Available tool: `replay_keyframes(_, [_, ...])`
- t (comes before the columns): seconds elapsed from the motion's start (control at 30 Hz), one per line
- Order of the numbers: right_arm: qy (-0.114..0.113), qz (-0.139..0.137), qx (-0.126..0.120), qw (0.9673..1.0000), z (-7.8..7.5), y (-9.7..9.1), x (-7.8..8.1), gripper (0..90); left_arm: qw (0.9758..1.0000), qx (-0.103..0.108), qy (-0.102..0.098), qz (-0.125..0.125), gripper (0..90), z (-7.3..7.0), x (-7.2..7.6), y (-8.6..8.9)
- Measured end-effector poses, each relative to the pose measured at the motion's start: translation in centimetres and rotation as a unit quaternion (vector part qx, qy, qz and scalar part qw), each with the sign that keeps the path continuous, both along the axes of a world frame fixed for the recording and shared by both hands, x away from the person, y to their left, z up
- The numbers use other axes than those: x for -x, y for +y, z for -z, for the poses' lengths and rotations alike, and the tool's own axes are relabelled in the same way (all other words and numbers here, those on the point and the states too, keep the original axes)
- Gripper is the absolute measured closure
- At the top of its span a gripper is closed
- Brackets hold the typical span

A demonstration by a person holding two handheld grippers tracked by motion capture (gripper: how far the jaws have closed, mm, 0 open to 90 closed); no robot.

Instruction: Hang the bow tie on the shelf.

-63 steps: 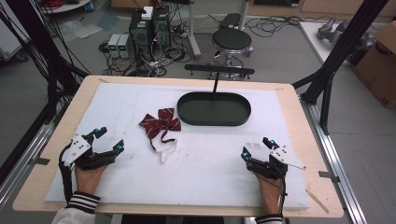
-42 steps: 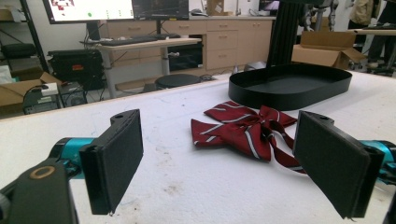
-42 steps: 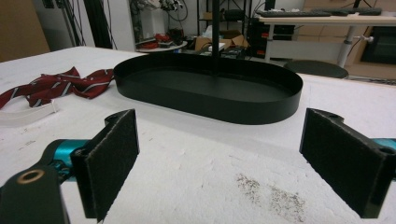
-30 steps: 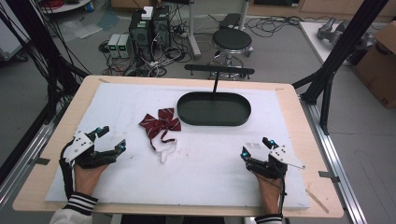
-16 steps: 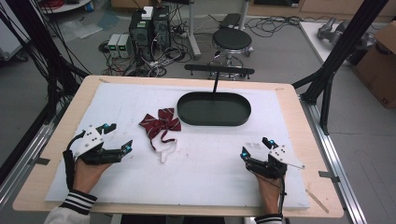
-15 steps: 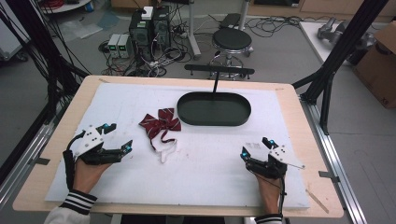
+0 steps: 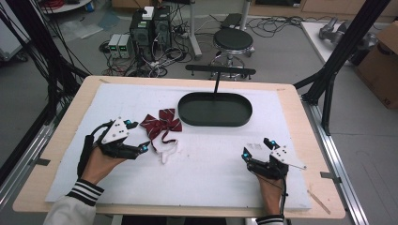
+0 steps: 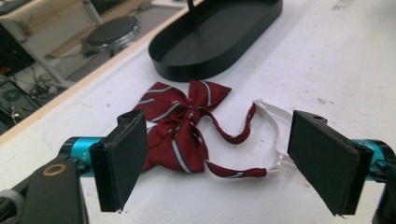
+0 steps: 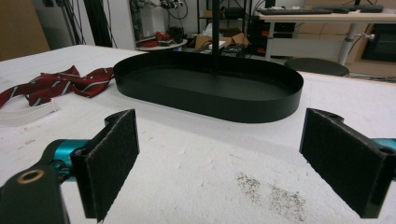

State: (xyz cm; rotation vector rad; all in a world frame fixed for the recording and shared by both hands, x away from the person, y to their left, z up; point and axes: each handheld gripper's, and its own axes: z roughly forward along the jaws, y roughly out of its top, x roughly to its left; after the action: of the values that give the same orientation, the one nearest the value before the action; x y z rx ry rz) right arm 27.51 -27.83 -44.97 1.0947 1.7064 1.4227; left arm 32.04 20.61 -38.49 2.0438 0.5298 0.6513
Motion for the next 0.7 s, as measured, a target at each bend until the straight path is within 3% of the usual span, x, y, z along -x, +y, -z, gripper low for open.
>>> replay_keyframes(0.17, [-0.003,0.0,0.001,1.0,0.0,0.1,0.1,10.8,0.9998,-0.01,0.014,0.003,23.2,0.0,-0.7,-0.2])
replay_keyframes(0.3, [-0.005,0.0,0.006,1.0,0.0,0.1,0.1,10.8,0.9987,-0.033,0.032,0.02,25.3,0.2,-0.9,-0.4])
replay_keyframes(0.33, [-0.004,-0.001,0.005,1.0,0.0,0.1,0.1,10.8,0.9977,-0.045,0.037,0.035,26.9,0.3,-1.0,-0.6])
replay_keyframes(0.43, [-0.004,-0.001,0.005,1.0,0.0,0.1,0.1,10.8,0.9968,-0.055,0.041,0.04,28.3,0.4,-1.2,-0.9])
replay_keyframes(0.53, [-0.004,0.0,0.005,1.0,0.0,0.1,0.1,10.8,0.994,-0.077,0.055,0.055,28.4,0.5,-1.6,-1.5])
replay_keyframes(0.67, [-0.005,0.0,0.008,1.0,0.0,0.1,0.1,10.8,0.9868,-0.112,0.078,0.087,31.3,0.8,-2.3,-2.7])
replay_keyframes(0.7, [-0.005,0.0,0.009,1.0,0.0,0.1,0.1,10.8,0.9868,-0.112,0.078,0.087,31.3,0.8,-2.3,-2.7])
